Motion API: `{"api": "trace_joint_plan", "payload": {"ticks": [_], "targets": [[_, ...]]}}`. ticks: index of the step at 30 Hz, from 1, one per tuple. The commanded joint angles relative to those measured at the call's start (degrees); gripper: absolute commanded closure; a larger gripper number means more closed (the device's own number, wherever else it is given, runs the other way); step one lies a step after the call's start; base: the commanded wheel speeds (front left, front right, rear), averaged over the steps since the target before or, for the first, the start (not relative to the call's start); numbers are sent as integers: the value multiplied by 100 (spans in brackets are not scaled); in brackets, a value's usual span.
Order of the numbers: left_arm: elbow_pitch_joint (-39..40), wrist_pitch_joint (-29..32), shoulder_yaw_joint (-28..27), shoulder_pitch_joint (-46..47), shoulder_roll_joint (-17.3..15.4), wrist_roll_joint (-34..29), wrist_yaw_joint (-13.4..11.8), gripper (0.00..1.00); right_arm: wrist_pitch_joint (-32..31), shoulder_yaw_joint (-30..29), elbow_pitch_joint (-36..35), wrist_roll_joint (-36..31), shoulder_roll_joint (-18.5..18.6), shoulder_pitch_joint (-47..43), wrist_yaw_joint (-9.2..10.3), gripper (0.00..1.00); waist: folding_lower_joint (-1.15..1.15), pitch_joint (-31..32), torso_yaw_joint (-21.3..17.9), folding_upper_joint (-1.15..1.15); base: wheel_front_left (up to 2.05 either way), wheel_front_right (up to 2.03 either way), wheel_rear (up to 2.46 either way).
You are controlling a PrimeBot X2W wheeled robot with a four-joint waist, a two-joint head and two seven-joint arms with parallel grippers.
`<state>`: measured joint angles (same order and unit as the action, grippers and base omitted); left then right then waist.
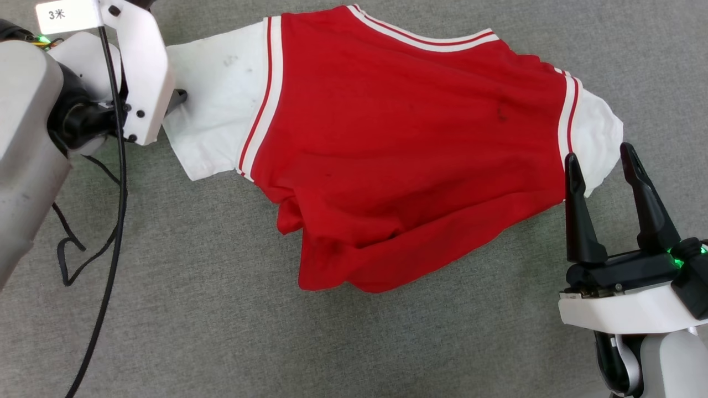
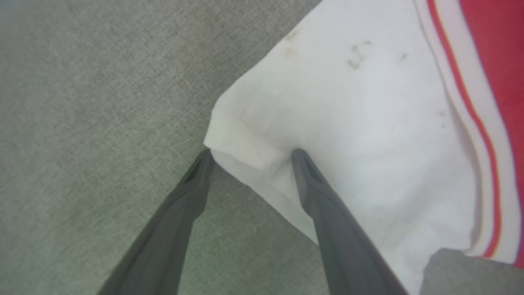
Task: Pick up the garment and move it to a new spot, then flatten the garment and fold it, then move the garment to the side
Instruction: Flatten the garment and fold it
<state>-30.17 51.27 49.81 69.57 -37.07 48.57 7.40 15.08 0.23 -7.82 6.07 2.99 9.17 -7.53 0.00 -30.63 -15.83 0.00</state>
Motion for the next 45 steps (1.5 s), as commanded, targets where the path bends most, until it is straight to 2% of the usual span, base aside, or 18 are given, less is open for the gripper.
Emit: {"api": "trace_joint_plan", "payload": {"ticks": [1,2,3,4,9,16,17,24,31,37,44,45], "targets": [[-90,71,264,-265,-20,84,4,0,12,-16,-29,49,-21,97,8,0,0,-22,-33,0,0,0,0],[-88,93,372,-300,-58,121,5,30,12,-23,-26,51,-21,100,8,0,0,-24,-39,0,0,0,0],[-48,63,485,-312,-97,141,8,92,12,-36,-18,42,-20,94,8,0,0,-26,-41,0,0,0,0],[-18,-25,548,-300,-135,164,9,100,12,-42,-12,34,-21,100,8,0,0,-24,-38,0,0,0,0],[64,-753,704,-78,-243,144,-3,100,12,-98,48,-22,-21,88,8,0,0,134,52,0,0,0,0],[130,-1905,738,-98,-323,422,-3,100,13,-242,185,-131,-20,-151,8,0,0,684,389,0,0,0,0],[122,-2191,767,-258,-510,548,-3,100,13,-267,231,-183,-20,-248,8,0,0,893,545,0,0,0,0],[-82,-2558,778,-873,-933,879,-3,100,13,-299,350,-280,-19,-418,8,0,0,1175,858,0,0,0,0],[-544,-2806,728,-1574,-1140,1202,-89,100,13,-293,473,-338,-19,-476,8,0,0,1279,964,0,0,0,0],[-848,-2907,703,-1975,-1045,1466,-79,100,13,-313,553,-373,-19,-501,8,0,0,1327,954,0,0,0,0],[-1143,-3134,713,-2151,-781,1588,-44,100,13,-322,616,-400,-19,-517,8,0,0,1403,961,0,0,0,0],[-1175,-3228,706,-2115,-767,1536,-43,7,13,-326,618,-383,-19,-516,8,0,0,1422,970,0,0,0,0]]}}
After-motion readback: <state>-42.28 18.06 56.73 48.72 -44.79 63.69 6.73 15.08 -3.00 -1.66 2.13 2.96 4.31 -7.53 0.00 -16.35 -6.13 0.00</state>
